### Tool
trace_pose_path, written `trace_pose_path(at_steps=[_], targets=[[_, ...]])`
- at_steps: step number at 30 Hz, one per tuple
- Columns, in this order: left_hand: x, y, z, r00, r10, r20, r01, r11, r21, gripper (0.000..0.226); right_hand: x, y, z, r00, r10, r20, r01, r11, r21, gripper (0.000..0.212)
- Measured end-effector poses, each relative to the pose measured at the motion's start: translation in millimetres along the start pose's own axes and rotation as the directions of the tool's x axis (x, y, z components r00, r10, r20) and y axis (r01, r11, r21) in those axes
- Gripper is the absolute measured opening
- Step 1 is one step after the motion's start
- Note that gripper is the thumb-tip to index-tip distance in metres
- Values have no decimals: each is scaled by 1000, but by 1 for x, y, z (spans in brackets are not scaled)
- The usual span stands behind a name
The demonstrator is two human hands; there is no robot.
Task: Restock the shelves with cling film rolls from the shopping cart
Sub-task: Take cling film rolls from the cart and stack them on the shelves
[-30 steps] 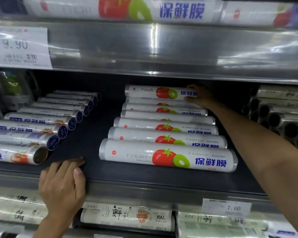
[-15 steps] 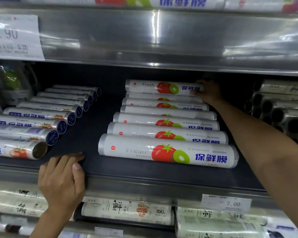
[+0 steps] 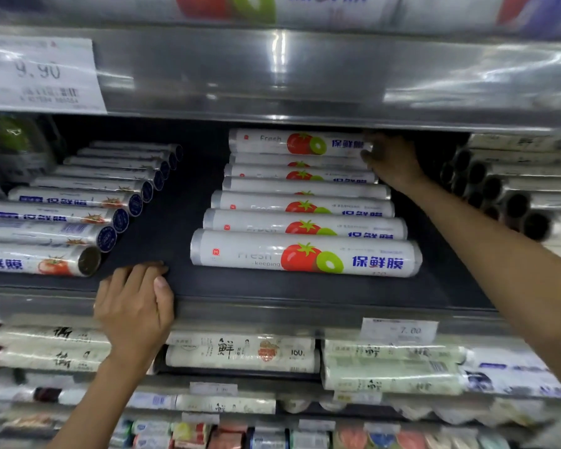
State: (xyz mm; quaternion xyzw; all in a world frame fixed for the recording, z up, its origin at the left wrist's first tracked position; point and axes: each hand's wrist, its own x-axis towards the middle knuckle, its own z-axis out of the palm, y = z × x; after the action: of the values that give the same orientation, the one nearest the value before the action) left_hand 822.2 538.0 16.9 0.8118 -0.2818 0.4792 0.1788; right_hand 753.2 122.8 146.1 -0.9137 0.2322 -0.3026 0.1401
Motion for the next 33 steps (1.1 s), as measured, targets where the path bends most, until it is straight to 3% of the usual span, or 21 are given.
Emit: trace_pose_path(at_steps=[10,15,17,20,23,25,28,30,33], targets=[[24,-6,-36,923,110,369,-102,994,-41,39,-180,-67,-52,990,-104,97,94,990,104,23],[38,-7,-54,773,129,622,-67,990,-122,43,-269,-105,-66,985,62,163,-85,987,138,27],[41,-8,-63,735,172,656,-68,981,-182,42,-301,-115,-73,980,104,168,-130,980,154,27],[40,5,-80,779,211,590,-30,953,-302,34,-350,-122,-88,961,231,153,-259,945,199,28],[25,44,-108,798,225,559,128,844,-521,27,-401,-125,-103,901,414,131,-434,870,235,27],[8,80,-132,711,254,655,336,696,-634,23,-437,-124,-114,855,501,137,-519,826,221,25],[-20,128,-159,491,362,793,579,545,-607,24,-487,-122,-130,769,631,99,-636,741,216,21],[-42,163,-171,342,462,818,661,500,-559,21,-523,-119,-145,675,735,59,-725,648,233,22],[-67,211,-192,217,583,783,733,432,-525,19,-571,-119,-171,541,841,-9,-805,521,283,19]])
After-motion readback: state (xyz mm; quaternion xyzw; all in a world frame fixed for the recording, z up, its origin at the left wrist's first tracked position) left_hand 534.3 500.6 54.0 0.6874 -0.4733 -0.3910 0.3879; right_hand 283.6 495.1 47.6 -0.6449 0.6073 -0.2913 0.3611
